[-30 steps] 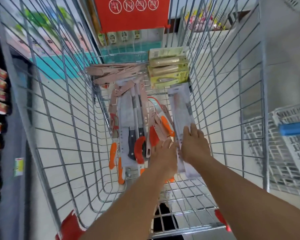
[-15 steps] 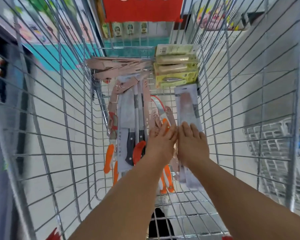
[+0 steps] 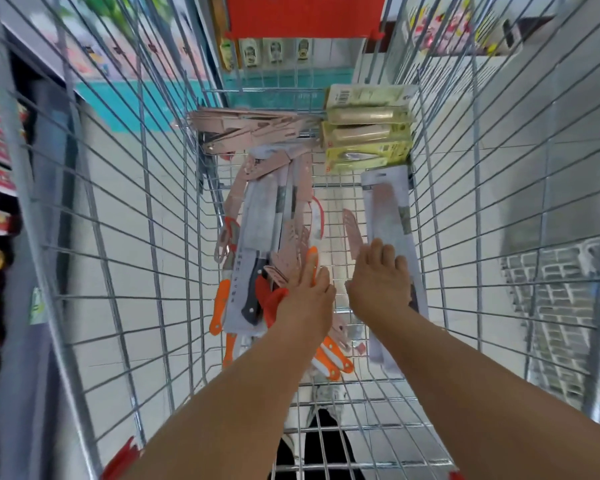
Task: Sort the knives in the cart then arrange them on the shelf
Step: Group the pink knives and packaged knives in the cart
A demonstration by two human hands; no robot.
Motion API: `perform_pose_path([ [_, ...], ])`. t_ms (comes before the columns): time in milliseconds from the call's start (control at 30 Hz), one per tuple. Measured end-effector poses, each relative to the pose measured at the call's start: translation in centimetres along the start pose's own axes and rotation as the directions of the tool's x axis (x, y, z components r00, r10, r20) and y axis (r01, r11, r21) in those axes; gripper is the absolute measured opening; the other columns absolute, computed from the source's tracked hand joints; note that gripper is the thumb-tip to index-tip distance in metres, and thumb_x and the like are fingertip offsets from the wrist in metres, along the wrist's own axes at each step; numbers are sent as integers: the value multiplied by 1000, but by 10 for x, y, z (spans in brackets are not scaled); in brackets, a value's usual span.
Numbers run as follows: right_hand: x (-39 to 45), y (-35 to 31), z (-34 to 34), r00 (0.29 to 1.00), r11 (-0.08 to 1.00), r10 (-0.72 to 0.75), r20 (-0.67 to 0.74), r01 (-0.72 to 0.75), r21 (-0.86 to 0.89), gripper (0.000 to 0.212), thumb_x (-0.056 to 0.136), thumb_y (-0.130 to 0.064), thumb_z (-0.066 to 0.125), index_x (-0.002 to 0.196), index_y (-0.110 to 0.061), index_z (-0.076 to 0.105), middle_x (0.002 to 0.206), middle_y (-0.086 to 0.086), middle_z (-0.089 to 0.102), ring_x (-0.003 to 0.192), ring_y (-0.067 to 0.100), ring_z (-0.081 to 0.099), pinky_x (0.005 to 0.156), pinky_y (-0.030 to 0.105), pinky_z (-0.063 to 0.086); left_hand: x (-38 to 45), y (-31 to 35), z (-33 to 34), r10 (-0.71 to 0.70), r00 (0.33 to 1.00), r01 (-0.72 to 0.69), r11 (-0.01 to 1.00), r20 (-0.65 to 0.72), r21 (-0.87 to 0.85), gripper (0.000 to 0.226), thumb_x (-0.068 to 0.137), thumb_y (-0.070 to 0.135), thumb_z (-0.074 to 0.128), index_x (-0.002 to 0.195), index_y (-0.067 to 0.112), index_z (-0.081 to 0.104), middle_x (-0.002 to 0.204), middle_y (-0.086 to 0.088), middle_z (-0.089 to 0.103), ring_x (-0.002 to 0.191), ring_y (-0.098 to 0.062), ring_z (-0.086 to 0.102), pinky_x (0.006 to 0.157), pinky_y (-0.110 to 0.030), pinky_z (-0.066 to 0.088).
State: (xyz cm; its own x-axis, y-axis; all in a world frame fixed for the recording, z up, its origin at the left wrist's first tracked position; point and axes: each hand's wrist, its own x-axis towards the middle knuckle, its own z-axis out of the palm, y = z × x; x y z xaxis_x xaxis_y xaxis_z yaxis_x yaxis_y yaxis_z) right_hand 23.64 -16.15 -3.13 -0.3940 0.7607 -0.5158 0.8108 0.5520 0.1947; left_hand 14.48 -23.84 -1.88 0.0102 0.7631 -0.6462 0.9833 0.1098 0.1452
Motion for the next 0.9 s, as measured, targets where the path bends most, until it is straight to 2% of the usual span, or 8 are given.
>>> perform_pose_path([
  [133, 8, -2, 11, 993, 995, -73, -90, 78, 57, 65, 90, -20, 51, 147, -11, 22, 138, 13, 34, 125, 31, 31, 101, 37, 29, -4, 3, -8, -87, 996, 82, 987, -25, -138, 48, 95, 3, 39, 142, 6, 31, 159, -10, -5, 143, -35, -21, 118, -50, 1],
  [300, 9, -4, 15, 969, 957, -234, -80, 244, 153, 57, 90, -24, 53, 142, -20, 29, 131, 9, 42, 121, 29, 39, 94, 36, 39, -14, 14, -18, -124, 989, 95, 951, -81, -293, 64, 90, -3, 47, 146, 2, 18, 158, -15, -10, 146, -31, -9, 119, -42, 13],
  [400, 12, -13, 21, 982, 897, -187, -38, 186, 400, 51, 90, -22, 56, 135, -19, 32, 122, 8, 43, 109, 26, 48, 82, 34, 45, -26, 12, -21, -66, 970, -12, 949, -234, -315, 56, 88, -6, 46, 141, 3, 30, 154, -12, 15, 144, -24, 10, 116, -31, 20],
  [467, 12, -20, 22, 994, 848, -102, -42, 108, 519, 36, 91, -25, 53, 123, -18, 39, 114, 5, 48, 102, 25, 52, 72, 34, 43, -35, 8, -20, -45, 951, -32, 970, -307, -242, 48, 89, -1, 46, 136, 7, 38, 146, -11, 31, 140, -26, 21, 113, -33, 23],
  [567, 6, -23, 16, 998, 786, -3, 64, -37, 617, 27, 92, -15, 51, 116, -10, 41, 105, 6, 55, 95, 29, 58, 70, 34, 41, -45, -2, -18, -91, 955, 77, 995, -281, -61, 46, 94, 8, 43, 139, 8, 35, 144, -14, 36, 137, -32, 25, 115, -41, 18],
  [633, 2, -21, 10, 994, 808, -5, 108, -60, 586, 23, 92, -13, 50, 114, -7, 44, 105, 9, 59, 93, 29, 58, 71, 33, 39, -48, -15, -16, -189, 932, 131, 971, -308, -201, 49, 91, 7, 50, 138, 11, 36, 139, -11, 39, 128, -29, 36, 107, -38, 33],
  [767, -7, -17, 0, 989, 785, 13, 146, -100, 611, 15, 93, -12, 48, 105, -4, 53, 95, 8, 57, 89, 23, 55, 71, 30, 39, -51, -35, -12, -428, 891, 208, 678, -149, -705, 57, 84, 3, 62, 134, 17, 39, 131, -9, 40, 106, -25, 54, 79, -29, 46],
  [900, -18, -18, -2, 981, 725, -9, 194, -127, 677, 12, 96, -14, 43, 98, -8, 53, 90, 5, 57, 84, 25, 55, 62, 27, 35, -47, -35, 3, -415, 910, 248, 534, 5, -809, 26, 90, 13, 59, 115, 14, 57, 102, -3, 64, 82, -17, 60, 67, -23, 47],
])
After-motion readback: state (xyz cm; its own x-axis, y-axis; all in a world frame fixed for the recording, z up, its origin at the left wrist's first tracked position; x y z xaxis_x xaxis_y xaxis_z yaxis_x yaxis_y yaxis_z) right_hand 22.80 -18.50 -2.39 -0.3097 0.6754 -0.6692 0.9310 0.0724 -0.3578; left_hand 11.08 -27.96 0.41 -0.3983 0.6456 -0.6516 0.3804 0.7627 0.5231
